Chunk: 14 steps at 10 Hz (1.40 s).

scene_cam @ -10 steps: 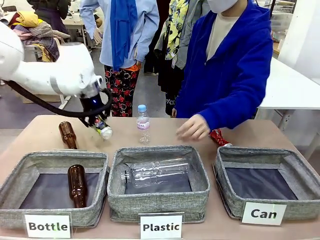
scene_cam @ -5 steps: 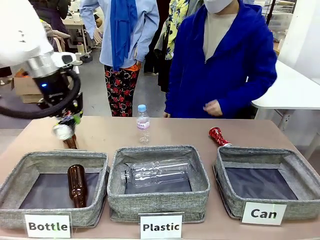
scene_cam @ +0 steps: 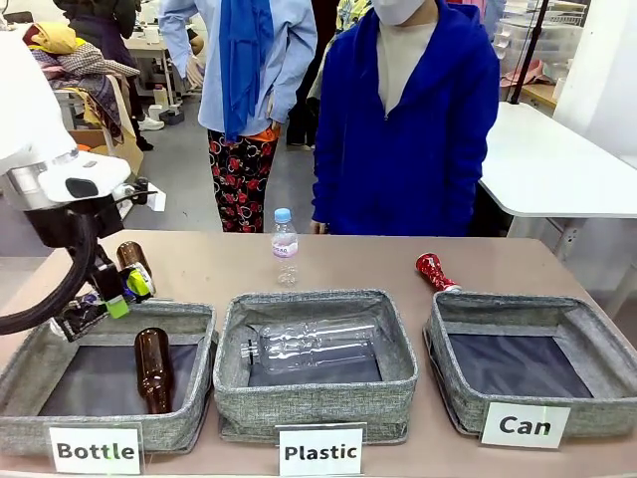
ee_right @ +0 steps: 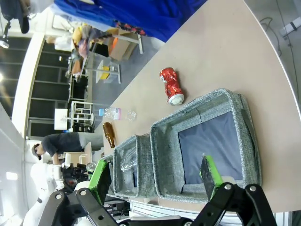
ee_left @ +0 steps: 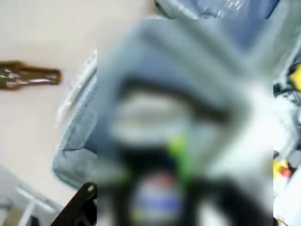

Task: Sort the can waste into the basket.
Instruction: Pick up the can waste from the table and place it in the right Fabric basket.

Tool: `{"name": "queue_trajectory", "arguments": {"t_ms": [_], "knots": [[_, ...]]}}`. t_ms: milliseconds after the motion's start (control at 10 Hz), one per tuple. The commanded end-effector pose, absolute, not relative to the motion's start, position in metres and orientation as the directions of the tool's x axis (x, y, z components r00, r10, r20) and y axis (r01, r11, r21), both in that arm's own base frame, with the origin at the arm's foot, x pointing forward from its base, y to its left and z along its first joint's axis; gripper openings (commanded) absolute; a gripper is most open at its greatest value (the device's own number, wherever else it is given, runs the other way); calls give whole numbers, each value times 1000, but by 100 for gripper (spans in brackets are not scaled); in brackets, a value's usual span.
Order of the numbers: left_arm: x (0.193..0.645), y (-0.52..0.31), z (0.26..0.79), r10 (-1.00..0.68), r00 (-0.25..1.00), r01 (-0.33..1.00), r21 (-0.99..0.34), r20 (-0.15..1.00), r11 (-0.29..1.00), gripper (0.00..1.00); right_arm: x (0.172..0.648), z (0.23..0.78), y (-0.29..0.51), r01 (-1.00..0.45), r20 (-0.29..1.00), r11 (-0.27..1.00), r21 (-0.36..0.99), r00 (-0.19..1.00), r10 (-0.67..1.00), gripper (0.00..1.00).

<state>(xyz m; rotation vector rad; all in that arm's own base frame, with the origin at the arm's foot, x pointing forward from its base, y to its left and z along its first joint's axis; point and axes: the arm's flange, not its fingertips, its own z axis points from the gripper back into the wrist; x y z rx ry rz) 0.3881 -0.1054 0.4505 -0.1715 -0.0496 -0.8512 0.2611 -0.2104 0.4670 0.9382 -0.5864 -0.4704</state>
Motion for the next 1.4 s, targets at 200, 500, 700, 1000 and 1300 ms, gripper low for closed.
{"name": "queue_trajectory", "arguments": {"t_ms": [200,500,700,1000,1300], "knots": [[398,-99,456,-619,782,622,-162,72,766,0,264,467,-212,84,288,509,856,741,-606,100],[387,-118,458,-627,770,638,-149,119,756,41,261,467,-210,121,260,512,850,750,-608,100],[358,-205,491,-730,634,765,-63,255,641,41,243,520,-261,95,298,478,873,671,-678,100],[326,-354,524,-903,307,933,93,301,348,41,198,561,-338,171,261,449,877,615,-744,100],[317,-523,533,-936,-25,978,203,352,50,41,163,572,-380,105,311,435,894,552,-773,100]]}}
